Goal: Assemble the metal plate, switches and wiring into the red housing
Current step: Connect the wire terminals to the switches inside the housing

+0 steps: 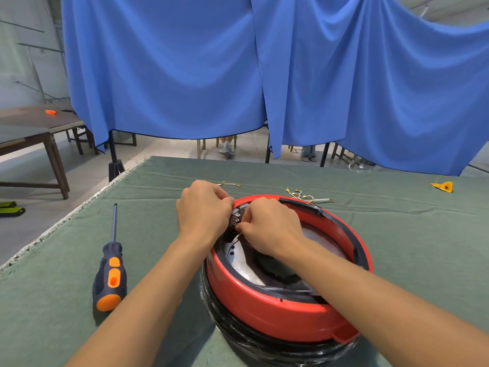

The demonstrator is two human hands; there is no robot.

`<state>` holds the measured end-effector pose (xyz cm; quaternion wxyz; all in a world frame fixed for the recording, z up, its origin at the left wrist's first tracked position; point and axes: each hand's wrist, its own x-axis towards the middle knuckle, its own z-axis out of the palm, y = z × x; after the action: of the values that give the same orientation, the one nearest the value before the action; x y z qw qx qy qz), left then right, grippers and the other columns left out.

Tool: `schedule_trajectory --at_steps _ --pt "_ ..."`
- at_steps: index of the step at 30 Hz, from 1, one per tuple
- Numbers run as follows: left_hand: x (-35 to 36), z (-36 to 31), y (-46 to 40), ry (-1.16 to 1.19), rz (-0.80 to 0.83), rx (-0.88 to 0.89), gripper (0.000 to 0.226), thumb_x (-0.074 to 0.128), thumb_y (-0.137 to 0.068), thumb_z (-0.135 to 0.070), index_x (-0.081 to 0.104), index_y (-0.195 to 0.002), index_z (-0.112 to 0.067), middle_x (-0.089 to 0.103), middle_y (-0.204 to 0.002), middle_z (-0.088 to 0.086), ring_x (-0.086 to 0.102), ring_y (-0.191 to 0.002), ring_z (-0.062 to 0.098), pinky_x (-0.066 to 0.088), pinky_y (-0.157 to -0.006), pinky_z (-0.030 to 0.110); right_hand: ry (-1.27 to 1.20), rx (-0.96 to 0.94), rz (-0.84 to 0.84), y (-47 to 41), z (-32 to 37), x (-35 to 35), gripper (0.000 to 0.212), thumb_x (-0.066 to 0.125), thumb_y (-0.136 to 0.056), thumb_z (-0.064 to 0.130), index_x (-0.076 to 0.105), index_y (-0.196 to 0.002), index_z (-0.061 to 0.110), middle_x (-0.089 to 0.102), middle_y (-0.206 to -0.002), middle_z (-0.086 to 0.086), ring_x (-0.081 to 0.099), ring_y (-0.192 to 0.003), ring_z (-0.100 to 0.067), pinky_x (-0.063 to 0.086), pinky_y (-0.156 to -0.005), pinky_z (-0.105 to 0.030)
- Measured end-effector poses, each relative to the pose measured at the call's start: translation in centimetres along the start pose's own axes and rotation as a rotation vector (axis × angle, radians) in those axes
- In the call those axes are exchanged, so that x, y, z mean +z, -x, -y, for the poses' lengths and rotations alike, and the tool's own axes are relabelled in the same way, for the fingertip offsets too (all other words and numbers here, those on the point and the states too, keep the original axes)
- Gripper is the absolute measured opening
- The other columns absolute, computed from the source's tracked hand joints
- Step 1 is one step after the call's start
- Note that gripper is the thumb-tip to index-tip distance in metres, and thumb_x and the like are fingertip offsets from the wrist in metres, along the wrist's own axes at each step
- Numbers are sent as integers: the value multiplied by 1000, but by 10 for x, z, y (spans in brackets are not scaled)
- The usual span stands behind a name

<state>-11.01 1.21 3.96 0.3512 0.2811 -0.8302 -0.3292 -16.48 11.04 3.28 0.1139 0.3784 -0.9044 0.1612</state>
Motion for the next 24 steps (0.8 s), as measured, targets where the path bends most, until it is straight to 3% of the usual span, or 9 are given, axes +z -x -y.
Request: schedule_trajectory --at_steps 8,12,15,21,24 --pt "1 2 -2 -9 -1 -7 10 68 -77 -20 77 -71 -19 73 -76 5 65 -83 27 48 -72 32 23 -41 -37 -1 2 0 19 56 -85 22 47 -69 18 61 -82 -9 59 -87 -34 31 -63 -30" --pt "1 2 0 -8 -1 -13 10 68 -77 -21 77 -73 -19 73 -77 5 64 -84 28 43 -71 30 -13 -34 28 -1 -2 1 24 56 -84 25 49 -64 14 50 -69 -5 54 -78 -32 31 -62 -29" --pt "0 1 -1 -16 2 -14 10 68 -77 -21 77 -73 -20 74 -78 5 64 -85 28 41 -69 29 -24 1 31 -3 -3 1 20 56 -83 24 52 -65 15 50 -70 -4 46 -72 -29 32 -62 -29" --pt "1 3 -3 -28 0 -9 10 67 -77 -20 76 -71 -20 73 -77 3 64 -84 26 40 -68 28 -23 16 -10 -4 3 2 14 56 -82 20 53 -70 16 59 -77 -8 53 -77 -32 33 -63 -30" --pt "2 3 -3 -38 1 -6 10 67 -77 -21 76 -72 -20 73 -78 4 64 -85 27 43 -71 30 -43 30 11 -5 1 3 16 56 -83 20 52 -68 15 51 -71 -5 45 -71 -29 34 -62 -30"
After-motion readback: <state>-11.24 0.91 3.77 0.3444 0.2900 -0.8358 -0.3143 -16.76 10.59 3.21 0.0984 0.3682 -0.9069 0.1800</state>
